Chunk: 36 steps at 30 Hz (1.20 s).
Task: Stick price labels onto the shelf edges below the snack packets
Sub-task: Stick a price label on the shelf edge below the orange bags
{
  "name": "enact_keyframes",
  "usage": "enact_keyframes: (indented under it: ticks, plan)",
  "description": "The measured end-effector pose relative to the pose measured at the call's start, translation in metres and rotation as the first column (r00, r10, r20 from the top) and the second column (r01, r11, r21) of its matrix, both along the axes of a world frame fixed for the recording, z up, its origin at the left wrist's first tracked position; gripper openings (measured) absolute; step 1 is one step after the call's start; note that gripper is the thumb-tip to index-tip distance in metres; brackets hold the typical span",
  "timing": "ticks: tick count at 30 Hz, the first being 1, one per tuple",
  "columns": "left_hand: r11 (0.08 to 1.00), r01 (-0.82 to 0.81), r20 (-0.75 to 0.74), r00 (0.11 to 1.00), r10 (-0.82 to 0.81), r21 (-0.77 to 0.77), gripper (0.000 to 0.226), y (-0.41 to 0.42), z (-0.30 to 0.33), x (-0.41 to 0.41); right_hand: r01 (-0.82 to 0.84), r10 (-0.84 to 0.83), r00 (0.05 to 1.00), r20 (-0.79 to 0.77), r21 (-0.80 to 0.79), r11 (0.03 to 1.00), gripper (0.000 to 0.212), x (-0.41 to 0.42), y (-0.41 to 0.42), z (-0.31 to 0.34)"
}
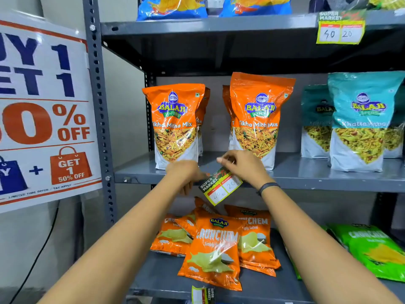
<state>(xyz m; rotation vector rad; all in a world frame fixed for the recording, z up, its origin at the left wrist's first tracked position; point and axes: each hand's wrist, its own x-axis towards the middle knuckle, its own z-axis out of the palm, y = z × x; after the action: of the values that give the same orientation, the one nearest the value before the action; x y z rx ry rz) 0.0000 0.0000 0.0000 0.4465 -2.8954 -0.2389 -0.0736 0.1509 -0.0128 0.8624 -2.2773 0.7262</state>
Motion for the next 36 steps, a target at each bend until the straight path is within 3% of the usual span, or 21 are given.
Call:
enact_keyframes:
  ticks: [1,3,5,8,15,18,21,27,30,36]
  plan:
    - [0.996,0.002,0.098,0.995,-0.01,0.085,0.058,-0.001,-0.008,-0.002,-0.037,0.035,0.997,0.073,0.033,0.999,0.031,0.0,0.0,-0.005]
    - [0.976,0.006,0.122,0.992,-0.033,0.218,0.053,-0.006,-0.025,-0.008,-0.086,0.078,0.989,0.127,0.063,0.994,0.027,-0.004,-0.001,-0.014]
    - [0.928,0.054,0.04,0.996,-0.074,0.368,0.047,-0.01,-0.04,-0.012,-0.097,0.092,0.985,0.144,0.026,0.995,0.021,-0.007,-0.002,-0.02]
    - [0.902,0.12,-0.11,0.991,-0.082,0.415,0.036,-0.013,-0.05,-0.012,-0.114,0.121,0.98,0.157,-0.051,0.992,0.015,-0.011,-0.006,-0.021]
    - [0.933,0.236,-0.389,0.914,-0.117,0.273,0.045,-0.006,-0.049,-0.005,-0.015,0.024,0.966,0.256,-0.035,0.999,0.022,-0.022,-0.017,-0.016]
    - [0.953,0.267,-0.465,0.868,-0.171,0.147,0.038,-0.009,-0.049,0.0,0.041,-0.008,0.967,0.256,-0.127,0.991,0.024,-0.014,-0.012,-0.018]
    - [0.951,0.306,-0.479,0.841,-0.251,0.039,0.028,-0.017,-0.054,0.001,0.063,-0.025,0.979,0.202,-0.181,0.981,0.022,0.004,0.004,-0.03]
    - [0.938,0.26,-0.416,0.845,-0.337,-0.231,0.029,-0.018,-0.06,-0.002,0.139,-0.139,0.99,-0.022,0.01,0.99,0.029,0.017,0.011,-0.054]
    - [0.939,0.213,-0.438,0.842,-0.316,-0.269,0.028,-0.016,-0.061,-0.004,0.171,-0.169,0.984,-0.059,0.037,0.985,0.029,0.015,0.008,-0.055]
    - [0.955,0.224,-0.479,0.828,-0.291,-0.192,0.027,-0.016,-0.055,-0.005,0.12,-0.118,0.993,0.021,-0.135,0.984,0.027,0.015,0.008,-0.05]
